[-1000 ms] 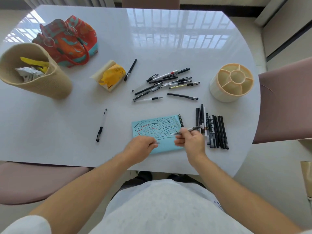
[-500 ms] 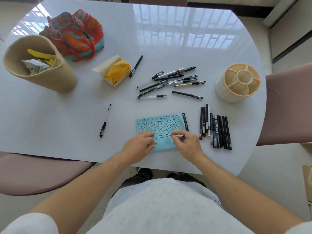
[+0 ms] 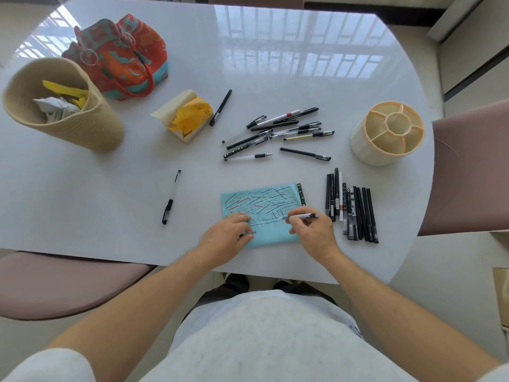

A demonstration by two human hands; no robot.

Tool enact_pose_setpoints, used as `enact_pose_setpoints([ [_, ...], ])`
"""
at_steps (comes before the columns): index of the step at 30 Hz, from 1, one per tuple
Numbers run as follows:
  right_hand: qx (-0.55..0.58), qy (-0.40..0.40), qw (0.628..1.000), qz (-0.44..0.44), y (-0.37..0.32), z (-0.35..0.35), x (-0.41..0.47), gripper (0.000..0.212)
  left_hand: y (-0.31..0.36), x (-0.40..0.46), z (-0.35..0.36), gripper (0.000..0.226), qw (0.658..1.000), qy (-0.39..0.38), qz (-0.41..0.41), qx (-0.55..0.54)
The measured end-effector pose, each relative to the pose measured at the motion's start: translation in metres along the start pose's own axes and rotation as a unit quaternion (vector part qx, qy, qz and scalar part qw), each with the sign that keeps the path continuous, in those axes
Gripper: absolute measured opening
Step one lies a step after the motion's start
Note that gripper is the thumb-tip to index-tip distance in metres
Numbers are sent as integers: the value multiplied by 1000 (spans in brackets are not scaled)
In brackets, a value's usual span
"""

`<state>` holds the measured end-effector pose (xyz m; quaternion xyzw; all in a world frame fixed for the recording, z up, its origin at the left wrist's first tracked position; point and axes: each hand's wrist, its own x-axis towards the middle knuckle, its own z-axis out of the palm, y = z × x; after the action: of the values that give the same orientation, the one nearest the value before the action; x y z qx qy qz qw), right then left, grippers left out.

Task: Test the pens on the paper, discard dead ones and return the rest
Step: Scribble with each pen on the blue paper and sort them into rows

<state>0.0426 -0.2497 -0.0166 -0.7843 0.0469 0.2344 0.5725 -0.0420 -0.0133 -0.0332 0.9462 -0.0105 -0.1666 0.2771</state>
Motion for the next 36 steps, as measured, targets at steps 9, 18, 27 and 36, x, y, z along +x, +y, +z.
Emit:
enact_pose_setpoints([
  [9, 143, -67, 987, 23, -17, 6, -13, 11, 16, 8, -7, 23, 999, 37, 8, -11],
  [18, 148, -85, 985, 38, -12, 13, -18, 6, 37, 14, -17, 20, 1000, 13, 18, -16],
  [27, 145, -65, 984, 85, -14, 16, -9, 11, 44, 19, -17, 19, 999, 11, -9, -52],
  [36, -166, -34, 984, 55, -17, -17, 43, 12, 5, 9, -10, 60, 997, -12, -51, 62],
])
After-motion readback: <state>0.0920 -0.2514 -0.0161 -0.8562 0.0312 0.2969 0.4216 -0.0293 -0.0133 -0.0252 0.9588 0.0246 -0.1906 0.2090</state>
